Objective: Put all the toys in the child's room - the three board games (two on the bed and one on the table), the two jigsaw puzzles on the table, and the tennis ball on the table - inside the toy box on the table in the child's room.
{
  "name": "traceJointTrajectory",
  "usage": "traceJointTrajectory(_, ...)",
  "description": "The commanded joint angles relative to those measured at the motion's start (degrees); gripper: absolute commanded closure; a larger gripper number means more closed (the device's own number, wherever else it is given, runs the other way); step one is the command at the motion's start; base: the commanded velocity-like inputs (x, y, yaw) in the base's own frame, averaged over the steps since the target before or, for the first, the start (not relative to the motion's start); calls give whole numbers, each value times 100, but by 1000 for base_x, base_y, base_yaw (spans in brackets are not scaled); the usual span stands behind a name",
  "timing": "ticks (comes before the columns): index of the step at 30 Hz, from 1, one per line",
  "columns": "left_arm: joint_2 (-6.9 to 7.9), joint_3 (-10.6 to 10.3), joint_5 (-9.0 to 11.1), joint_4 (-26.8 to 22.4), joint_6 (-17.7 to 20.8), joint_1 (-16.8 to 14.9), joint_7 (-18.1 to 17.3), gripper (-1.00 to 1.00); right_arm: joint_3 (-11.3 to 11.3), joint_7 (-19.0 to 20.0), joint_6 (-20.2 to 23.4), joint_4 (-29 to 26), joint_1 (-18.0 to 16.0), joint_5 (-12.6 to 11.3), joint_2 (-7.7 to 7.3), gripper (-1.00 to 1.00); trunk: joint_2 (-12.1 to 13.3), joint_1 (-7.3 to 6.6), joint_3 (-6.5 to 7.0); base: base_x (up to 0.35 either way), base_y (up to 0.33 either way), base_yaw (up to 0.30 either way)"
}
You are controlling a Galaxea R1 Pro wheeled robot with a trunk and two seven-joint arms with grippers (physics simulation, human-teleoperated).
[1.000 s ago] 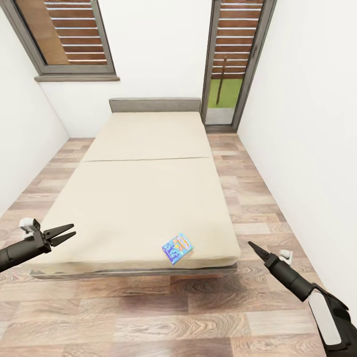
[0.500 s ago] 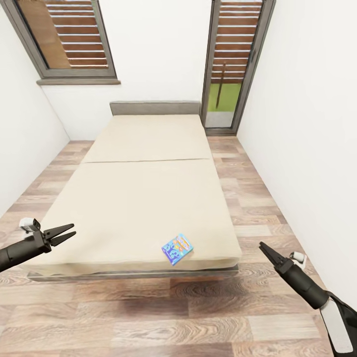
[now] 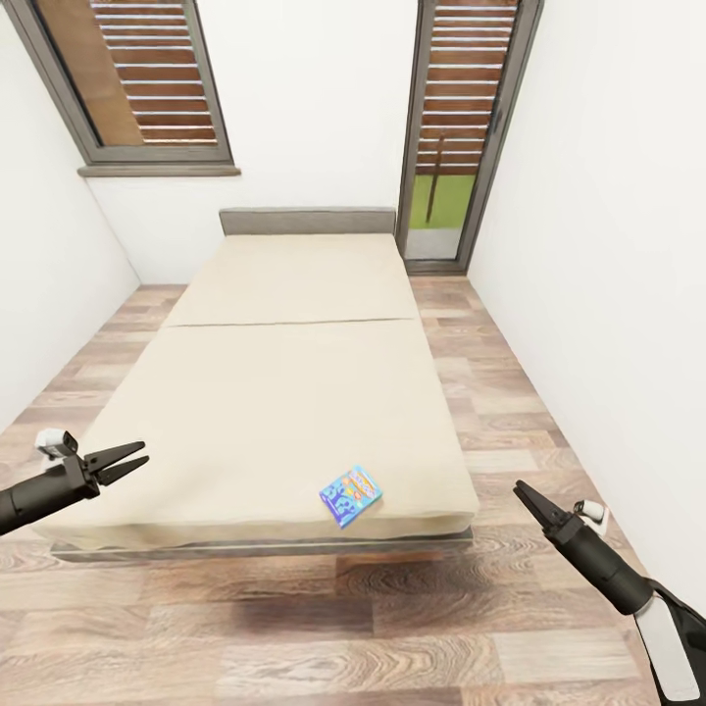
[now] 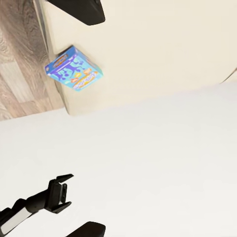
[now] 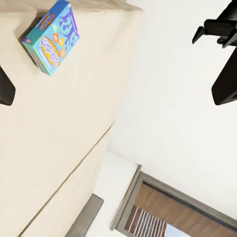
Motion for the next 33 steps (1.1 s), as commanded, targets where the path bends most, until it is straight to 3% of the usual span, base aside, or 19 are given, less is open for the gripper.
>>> traceJointTrajectory(1,4,3,2,-26,60,-3,-18,-100,-2,7,44,4,-3,-28,0,-100,-2,0,6,0,0,0)
traceJointTrajectory(13,28,71,16,-442,60,140,-89,-100,-8,18,35,13,-3,-28,-4,-100,-2,0,120,0,0,0)
traceJointTrajectory(33,30,80,28,-482,60,164,-253,-100,-101,18,19,57,4,-32,-43,-100,-2,0,311,-48,0,0)
